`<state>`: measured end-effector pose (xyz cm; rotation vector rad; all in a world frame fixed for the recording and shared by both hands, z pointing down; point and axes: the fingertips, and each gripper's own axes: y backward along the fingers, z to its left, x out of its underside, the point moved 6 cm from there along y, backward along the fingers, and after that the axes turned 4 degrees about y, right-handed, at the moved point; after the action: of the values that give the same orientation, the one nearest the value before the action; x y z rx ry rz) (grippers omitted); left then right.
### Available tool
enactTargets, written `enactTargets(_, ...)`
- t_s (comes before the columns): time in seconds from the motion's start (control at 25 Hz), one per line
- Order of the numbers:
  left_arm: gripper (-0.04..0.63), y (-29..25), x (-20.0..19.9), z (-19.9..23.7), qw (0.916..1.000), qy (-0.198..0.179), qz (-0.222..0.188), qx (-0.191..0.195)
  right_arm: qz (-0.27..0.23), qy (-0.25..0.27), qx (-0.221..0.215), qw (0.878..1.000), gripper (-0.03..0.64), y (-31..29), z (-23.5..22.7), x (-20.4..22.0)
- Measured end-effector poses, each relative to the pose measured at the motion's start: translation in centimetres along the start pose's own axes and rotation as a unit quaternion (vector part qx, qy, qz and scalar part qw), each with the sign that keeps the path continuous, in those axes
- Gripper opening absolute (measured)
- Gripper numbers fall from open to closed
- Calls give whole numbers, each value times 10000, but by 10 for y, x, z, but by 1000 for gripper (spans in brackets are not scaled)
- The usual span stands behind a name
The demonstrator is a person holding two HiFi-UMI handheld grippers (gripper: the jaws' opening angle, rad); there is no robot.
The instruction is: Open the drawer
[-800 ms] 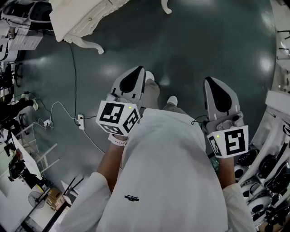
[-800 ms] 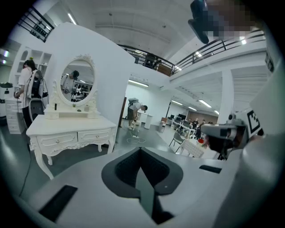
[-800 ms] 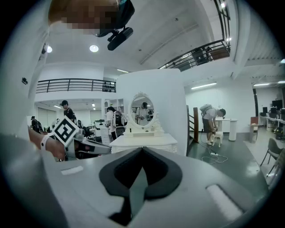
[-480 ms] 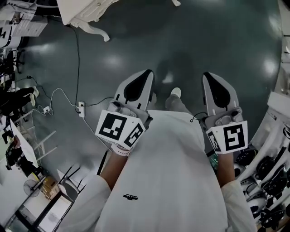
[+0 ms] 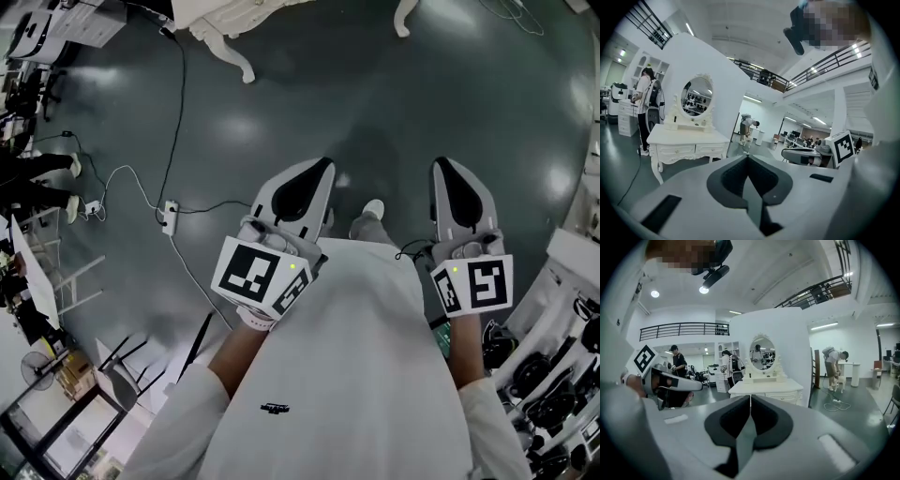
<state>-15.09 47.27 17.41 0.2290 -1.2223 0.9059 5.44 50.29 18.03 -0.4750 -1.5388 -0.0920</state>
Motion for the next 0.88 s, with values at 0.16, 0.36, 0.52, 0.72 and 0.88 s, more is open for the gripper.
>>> enactTargets(0.16, 9, 7, -15, 21, 9999, -34, -129, 18, -35, 29, 64, 10000, 12, -12, 13, -10)
enactTargets(0.36, 9, 15, -30, 50, 9996, 65, -249, 119, -114, 112, 203, 9997, 12, -32, 29, -25)
enactTargets(0.52, 9, 18, -32, 69, 9994, 103, -245, 237, -172, 86, 300, 9994, 12, -45, 42, -27)
enactTargets(0.72, 9, 25, -43, 100, 9988, 112, -359, 303, -263, 161, 363, 9989, 12, -69, 59, -32)
enactTargets(0.88, 9, 30, -47, 130, 9991, 129, -364, 162, -330, 126, 352, 9988, 11, -93, 73, -35)
